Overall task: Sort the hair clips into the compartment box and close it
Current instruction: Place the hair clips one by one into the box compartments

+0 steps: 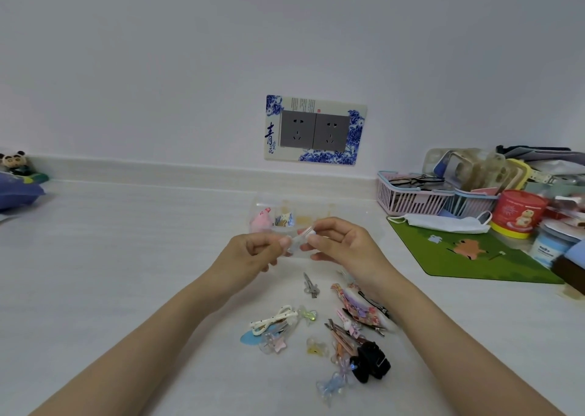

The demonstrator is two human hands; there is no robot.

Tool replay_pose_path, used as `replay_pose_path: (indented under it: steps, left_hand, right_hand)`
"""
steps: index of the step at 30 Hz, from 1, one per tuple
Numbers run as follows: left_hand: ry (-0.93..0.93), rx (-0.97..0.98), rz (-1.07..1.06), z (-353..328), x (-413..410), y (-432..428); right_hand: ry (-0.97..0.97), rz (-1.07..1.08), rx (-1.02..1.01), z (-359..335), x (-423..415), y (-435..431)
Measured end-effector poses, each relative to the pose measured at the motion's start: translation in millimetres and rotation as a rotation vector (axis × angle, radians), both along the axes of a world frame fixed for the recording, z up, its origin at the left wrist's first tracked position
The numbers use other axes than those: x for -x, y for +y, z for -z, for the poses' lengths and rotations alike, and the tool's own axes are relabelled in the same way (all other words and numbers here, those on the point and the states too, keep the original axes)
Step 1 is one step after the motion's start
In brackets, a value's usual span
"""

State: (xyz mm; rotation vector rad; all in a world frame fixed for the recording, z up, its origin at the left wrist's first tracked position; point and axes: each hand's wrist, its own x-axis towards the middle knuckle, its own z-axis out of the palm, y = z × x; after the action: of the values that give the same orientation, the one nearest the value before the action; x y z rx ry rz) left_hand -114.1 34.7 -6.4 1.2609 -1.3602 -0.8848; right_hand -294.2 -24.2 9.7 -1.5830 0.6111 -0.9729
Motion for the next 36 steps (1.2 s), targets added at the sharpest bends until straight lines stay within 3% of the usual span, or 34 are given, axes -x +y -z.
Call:
replay_pose_path:
  steps: [4,6,10,12,16,20,24,32,34,36]
  left_hand:
    - [0.017,-0.003,0.004,-3,4,1]
    - [-0.034,0.116,-0.078,-2,5,0]
    - [-0.466,0.380,-0.254,8,-13,-8]
    - [-0.642,0.401,-0.223,13,-21,-12]
    - [-0.827,0.352,-0.138,24,-24,-20]
    - [-0.867,0.360,-0.147,27,-26,-25]
    - [-0.894,0.347,-0.115,28,-24,-25]
    - [-0.861,0.283,-0.096,27,-25,-27]
    - [-0.853,0.276,-0.095,26,-25,-26]
    - [-0.844,0.277,-0.099,25,-25,-25]
  right_hand:
    - [-0.065,-0.023,-0.032,0,-3,0]
    - [-0.073,0.025,-0.003,-3,-3,-3]
    - [-0.004,0.246,0.105,-16,-3,-27]
    - [0.074,0.332,0.145,-20,-6,-44]
    - [0.249,0.371,0.182,-16,-21,-70]
    - [0.532,0.334,0.297,-10,-31,-87]
    - [0.683,0.326,0.447,-8,-29,-92]
    - [0.397,0.361,0.535,-2,5,-45]
    - [0.448,0.337,0.483,-2,21,-35]
    - [0.631,0.276,0.392,1,35,-33]
